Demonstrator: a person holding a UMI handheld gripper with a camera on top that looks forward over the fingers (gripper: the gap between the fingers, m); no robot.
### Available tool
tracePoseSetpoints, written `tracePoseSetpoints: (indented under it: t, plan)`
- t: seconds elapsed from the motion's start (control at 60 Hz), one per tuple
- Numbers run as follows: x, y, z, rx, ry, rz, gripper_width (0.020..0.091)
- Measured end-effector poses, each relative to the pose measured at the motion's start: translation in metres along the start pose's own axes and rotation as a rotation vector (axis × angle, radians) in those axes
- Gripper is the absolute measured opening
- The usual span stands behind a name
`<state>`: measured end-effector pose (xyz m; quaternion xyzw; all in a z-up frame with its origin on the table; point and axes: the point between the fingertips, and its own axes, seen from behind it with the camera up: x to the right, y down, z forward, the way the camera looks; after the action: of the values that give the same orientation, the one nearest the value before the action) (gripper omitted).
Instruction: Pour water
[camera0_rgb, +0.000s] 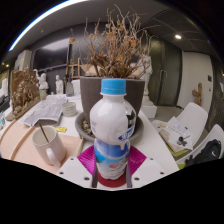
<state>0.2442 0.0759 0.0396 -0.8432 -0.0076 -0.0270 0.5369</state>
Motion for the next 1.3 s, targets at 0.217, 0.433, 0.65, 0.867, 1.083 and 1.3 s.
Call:
tracePoseSetpoints:
  t: [0.217, 0.433, 0.65, 0.867, 1.083, 1.3]
  plan:
    - [0.006, 0.005, -0.004, -0.001, 0.001, 0.062, 0.0521]
    - [0.005, 0.007, -0.043, -0.086, 0.043, 0.083, 0.0851]
    - [-0.025, -0.005, -0.16, -0.153, 0.11, 0.085, 0.0857]
    - [-0.092, -0.011, -0.315, -0.179, 0.15, 0.078, 0.0859]
    - [-0.152, -0.012, -0.414, -0.175, 0.144, 0.032, 0.0858]
    - [-0.173, -0.015, -0.453, -0.15, 0.172, 0.011, 0.0857]
